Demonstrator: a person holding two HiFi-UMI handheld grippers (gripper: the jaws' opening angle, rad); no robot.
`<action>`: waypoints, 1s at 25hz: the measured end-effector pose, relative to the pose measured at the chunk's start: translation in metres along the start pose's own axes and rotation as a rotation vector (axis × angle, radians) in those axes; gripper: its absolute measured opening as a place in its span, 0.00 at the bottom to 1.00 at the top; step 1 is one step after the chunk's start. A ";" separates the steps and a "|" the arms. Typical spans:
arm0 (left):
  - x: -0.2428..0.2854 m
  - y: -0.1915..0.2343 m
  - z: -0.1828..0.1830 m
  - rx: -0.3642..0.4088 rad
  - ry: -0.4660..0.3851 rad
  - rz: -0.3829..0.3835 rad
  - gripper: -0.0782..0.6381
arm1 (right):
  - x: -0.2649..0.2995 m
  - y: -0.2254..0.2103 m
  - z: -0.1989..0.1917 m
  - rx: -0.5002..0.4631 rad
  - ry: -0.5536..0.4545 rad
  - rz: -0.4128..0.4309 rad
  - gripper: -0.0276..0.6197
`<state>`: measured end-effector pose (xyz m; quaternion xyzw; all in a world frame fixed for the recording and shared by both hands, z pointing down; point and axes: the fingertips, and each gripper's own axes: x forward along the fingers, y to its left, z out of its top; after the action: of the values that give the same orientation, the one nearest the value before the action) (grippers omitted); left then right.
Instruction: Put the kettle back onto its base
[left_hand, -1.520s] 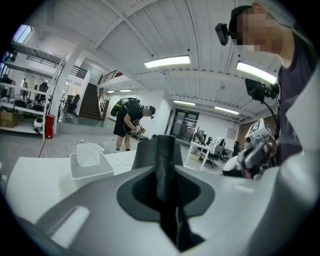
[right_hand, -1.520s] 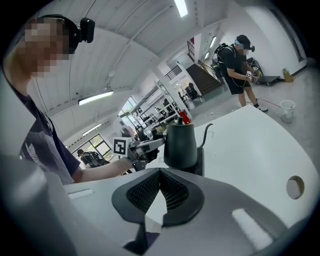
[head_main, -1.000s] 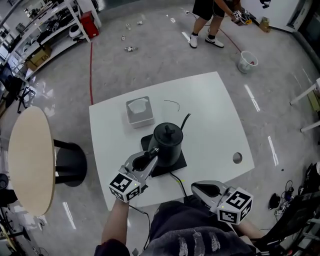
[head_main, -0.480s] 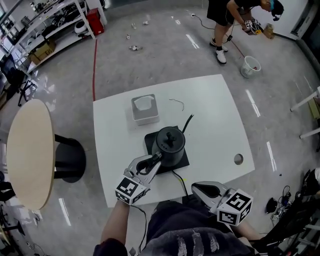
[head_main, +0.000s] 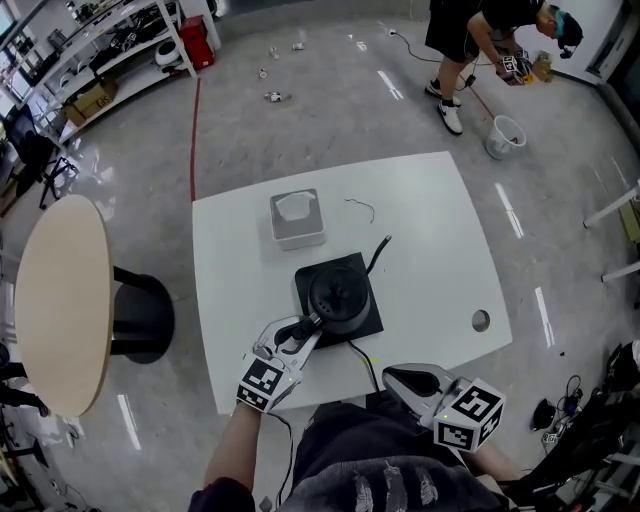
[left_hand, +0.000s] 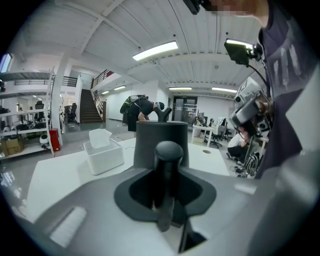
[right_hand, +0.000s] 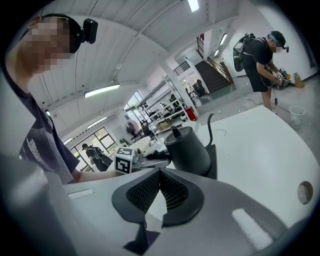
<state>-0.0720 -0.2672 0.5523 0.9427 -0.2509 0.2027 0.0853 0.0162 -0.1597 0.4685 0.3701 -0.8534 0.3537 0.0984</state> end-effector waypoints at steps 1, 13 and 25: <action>-0.002 0.006 -0.002 0.007 0.012 0.029 0.21 | 0.000 0.000 0.000 0.002 -0.001 -0.002 0.04; 0.008 0.054 0.000 0.086 0.059 0.154 0.24 | 0.004 0.000 0.001 0.012 0.001 0.007 0.04; 0.001 0.089 -0.025 0.069 0.047 0.177 0.25 | 0.039 0.008 -0.013 -0.017 -0.009 -0.003 0.04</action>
<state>-0.1251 -0.3379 0.5801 0.9142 -0.3241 0.2400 0.0406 -0.0184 -0.1694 0.4904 0.3720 -0.8562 0.3447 0.0984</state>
